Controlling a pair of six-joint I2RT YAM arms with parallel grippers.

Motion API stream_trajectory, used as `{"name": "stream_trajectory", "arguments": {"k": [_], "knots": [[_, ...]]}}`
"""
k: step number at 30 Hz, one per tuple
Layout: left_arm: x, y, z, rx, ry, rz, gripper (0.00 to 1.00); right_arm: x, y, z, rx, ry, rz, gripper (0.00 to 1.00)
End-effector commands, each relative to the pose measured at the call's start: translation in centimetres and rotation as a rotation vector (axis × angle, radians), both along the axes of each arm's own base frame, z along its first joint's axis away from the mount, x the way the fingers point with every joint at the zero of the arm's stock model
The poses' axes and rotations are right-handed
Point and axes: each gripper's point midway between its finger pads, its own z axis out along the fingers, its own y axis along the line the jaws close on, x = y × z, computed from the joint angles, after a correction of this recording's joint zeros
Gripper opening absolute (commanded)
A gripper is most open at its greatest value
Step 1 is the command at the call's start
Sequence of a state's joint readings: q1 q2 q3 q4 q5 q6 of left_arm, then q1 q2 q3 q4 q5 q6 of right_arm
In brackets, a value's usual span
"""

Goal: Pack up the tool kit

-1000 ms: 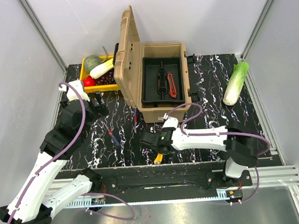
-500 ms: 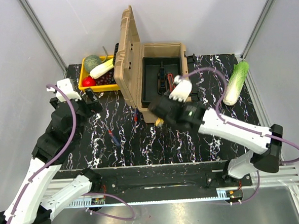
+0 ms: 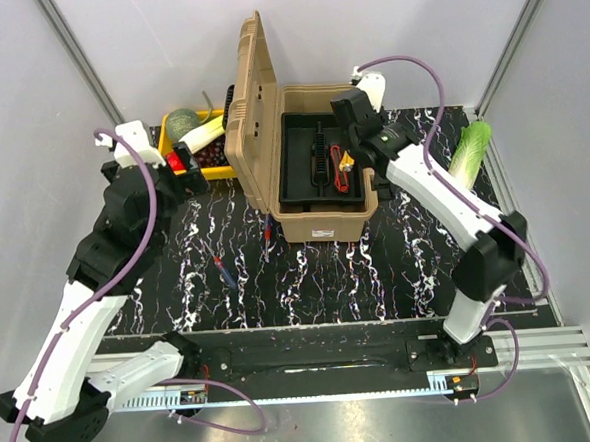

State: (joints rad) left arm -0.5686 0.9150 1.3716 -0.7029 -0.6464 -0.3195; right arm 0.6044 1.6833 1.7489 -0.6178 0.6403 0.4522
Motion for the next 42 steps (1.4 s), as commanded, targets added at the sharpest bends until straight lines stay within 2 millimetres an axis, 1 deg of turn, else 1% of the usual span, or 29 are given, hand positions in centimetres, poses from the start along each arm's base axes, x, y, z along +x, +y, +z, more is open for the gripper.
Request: {"name": "stream_trajectory", "arguments": {"k": [1,2,3,4,5,7,8,9,11,12,13,15,18,19,21,22,25,31,32,37,42], "knots": [[1.6,-1.0,4.0,-0.044,-0.089,-0.024,0.99,4.1,1.6,-3.0,-0.056,0.076,0.197,0.00],[1.9,-1.2,4.4,-0.048,-0.095,-0.034,0.99,4.7,1.7,-4.0,-0.053,0.102,0.223,0.00],[2.4,-1.5,4.5,-0.047,-0.090,-0.041,0.99,5.0,2.3,-4.6,-0.051,0.119,0.260,0.01],[2.6,-1.6,4.9,-0.052,-0.096,-0.050,0.99,5.3,2.4,-5.4,-0.063,0.138,0.268,0.02],[2.9,-1.6,5.1,-0.053,-0.098,-0.051,0.99,5.6,2.6,-5.8,-0.081,0.150,0.281,0.03],[3.4,-1.5,5.2,-0.059,-0.099,-0.057,0.99,6.3,2.5,-7.2,-0.124,0.184,0.272,0.05],[3.7,-1.5,5.2,-0.062,-0.101,-0.058,0.99,6.6,2.0,-7.5,-0.149,0.194,0.247,0.07],[3.7,-1.4,5.2,-0.060,-0.103,-0.059,0.99,7.0,1.8,-8.0,-0.166,0.206,0.242,0.09],[3.8,-1.4,5.1,-0.042,-0.106,-0.059,0.99,7.7,1.4,-8.6,-0.192,0.212,0.215,0.20],[3.9,-1.2,5.1,-0.036,-0.108,-0.054,0.99,7.9,1.5,-8.5,-0.194,0.208,0.215,0.27],[3.9,-1.1,5.1,-0.033,-0.111,-0.049,0.99,8.0,1.6,-8.2,-0.193,0.204,0.216,0.39],[3.8,-0.9,5.2,-0.032,-0.112,-0.044,0.99,8.1,1.4,-6.9,-0.183,0.178,0.198,0.54],[3.7,-0.8,5.4,-0.042,-0.114,-0.041,0.99,7.7,1.2,-4.8,-0.174,0.145,0.203,0.68],[3.6,-0.7,5.4,-0.045,-0.117,-0.040,0.99,7.5,1.3,-4.4,-0.168,0.138,0.209,0.70],[3.6,-0.5,5.2,-0.047,-0.117,-0.034,0.99,7.3,1.9,-4.2,-0.145,0.137,0.248,0.70],[3.6,-0.4,5.2,-0.050,-0.116,-0.029,0.99,7.0,2.7,-4.2,-0.121,0.146,0.290,0.70],[3.5,-0.4,5.1,-0.052,-0.113,-0.033,0.99,6.4,4.4,-4.3,-0.039,0.161,0.342,0.70],[3.4,-0.3,4.7,-0.064,-0.106,-0.034,0.99,5.7,7.1,-5.4,0.066,0.197,0.415,0.67],[3.3,-0.3,4.8,-0.066,-0.109,-0.034,0.99,5.6,7.5,-5.9,0.081,0.211,0.426,0.67],[3.3,-0.1,4.6,-0.063,-0.104,-0.029,0.99,5.0,8.6,-7.5,0.133,0.262,0.461,0.64],[3.3,-0.1,4.4,-0.062,-0.101,-0.031,0.99,4.7,9.3,-9.1,0.162,0.309,0.470,0.58]]}}
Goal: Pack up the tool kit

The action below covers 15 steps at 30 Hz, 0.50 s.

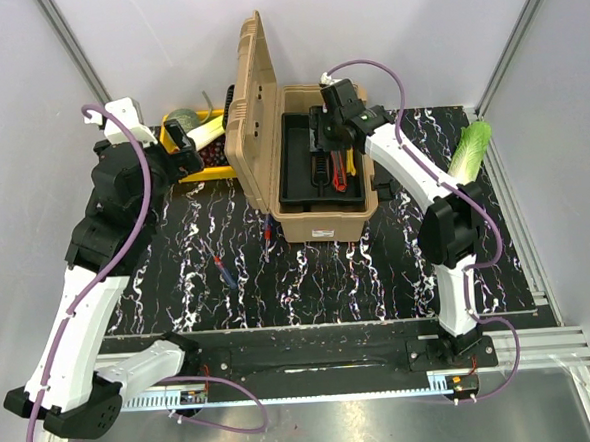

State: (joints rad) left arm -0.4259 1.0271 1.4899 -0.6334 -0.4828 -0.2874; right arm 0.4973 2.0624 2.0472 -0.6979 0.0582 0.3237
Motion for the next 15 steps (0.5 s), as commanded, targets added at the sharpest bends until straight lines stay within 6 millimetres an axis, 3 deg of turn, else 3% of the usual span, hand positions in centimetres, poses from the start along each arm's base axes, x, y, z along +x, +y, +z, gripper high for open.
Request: {"name": "stream_trajectory", "arguments": {"k": [1,15], "knots": [[-0.1,0.0,1.2,-0.027,-0.052,-0.006,0.99,-0.6,1.4,-0.1,0.056,0.031,0.018,0.56],[-0.2,0.3,0.8,-0.024,-0.046,0.002,0.99,-0.7,1.2,-3.9,-0.031,0.120,-0.065,0.45]]}}
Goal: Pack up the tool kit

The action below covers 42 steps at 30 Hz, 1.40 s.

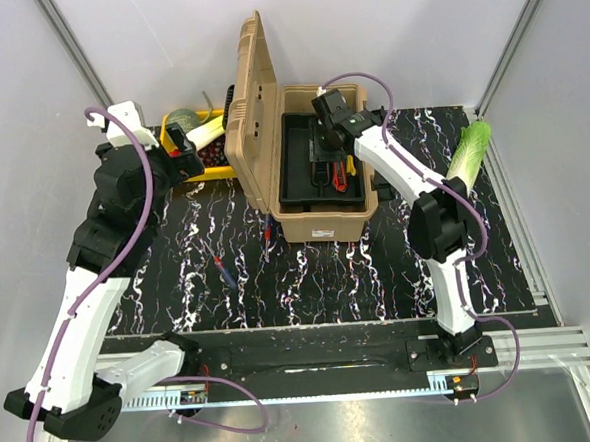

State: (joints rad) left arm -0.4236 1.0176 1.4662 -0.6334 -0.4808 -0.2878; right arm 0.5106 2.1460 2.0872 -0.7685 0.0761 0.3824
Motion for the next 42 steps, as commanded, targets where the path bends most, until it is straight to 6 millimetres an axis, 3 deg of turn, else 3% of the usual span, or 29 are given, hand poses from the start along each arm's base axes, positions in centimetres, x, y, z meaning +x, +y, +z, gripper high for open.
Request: {"name": "stream_trajectory", "arguments": {"k": [1,3,8,14,21,29,42], "knots": [[-0.2,0.3,1.5,-0.029,-0.059,0.004,0.99,-0.4,0.7,-0.1,-0.008,0.012,-0.031,0.42],[-0.1,0.3,1.4,-0.029,-0.058,0.004,0.99,-0.3,0.8,-0.1,-0.008,0.006,-0.032,0.34],[-0.2,0.4,1.5,-0.029,-0.059,0.008,0.99,-0.2,0.5,0.5,-0.042,-0.009,-0.065,0.00],[-0.2,0.5,1.5,-0.027,-0.059,0.012,0.99,-0.4,-0.7,1.4,-0.122,0.034,-0.142,0.00],[-0.2,0.6,1.4,-0.030,-0.060,0.015,0.99,-0.8,-0.8,2.0,-0.126,0.056,-0.158,0.00],[-0.3,0.7,1.4,-0.028,-0.063,0.020,0.99,-0.8,1.1,1.6,-0.053,0.056,-0.084,0.00],[-0.4,0.8,1.4,-0.027,-0.063,0.023,0.99,-0.4,0.7,6.9,0.006,-0.065,-0.113,0.00]]}}
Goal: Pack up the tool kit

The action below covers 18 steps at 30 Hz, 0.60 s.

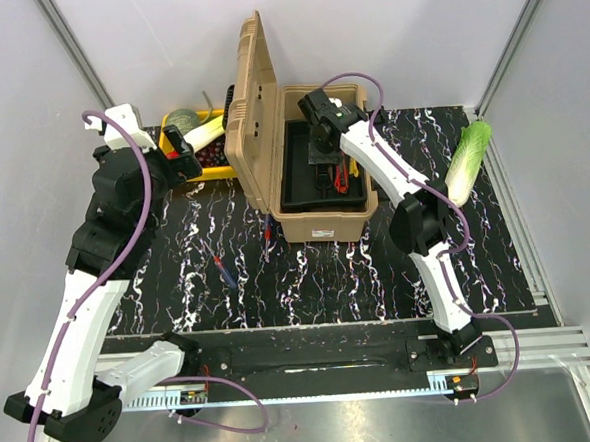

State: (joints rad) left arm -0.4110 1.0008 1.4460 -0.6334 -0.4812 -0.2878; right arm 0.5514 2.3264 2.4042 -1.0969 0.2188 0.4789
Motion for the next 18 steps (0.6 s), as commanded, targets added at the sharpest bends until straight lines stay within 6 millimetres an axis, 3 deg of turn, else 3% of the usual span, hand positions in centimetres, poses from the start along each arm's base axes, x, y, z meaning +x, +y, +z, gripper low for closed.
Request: {"name": "stream_trajectory", "arguments": {"k": [1,18], "knots": [[-0.1,0.4,1.7,-0.028,-0.065,0.013,0.99,0.6,1.2,9.0,0.139,-0.202,0.015,0.00],[0.1,0.2,1.6,-0.025,-0.058,0.010,0.99,-0.6,0.9,11.8,0.189,-0.240,0.009,0.00]]}}
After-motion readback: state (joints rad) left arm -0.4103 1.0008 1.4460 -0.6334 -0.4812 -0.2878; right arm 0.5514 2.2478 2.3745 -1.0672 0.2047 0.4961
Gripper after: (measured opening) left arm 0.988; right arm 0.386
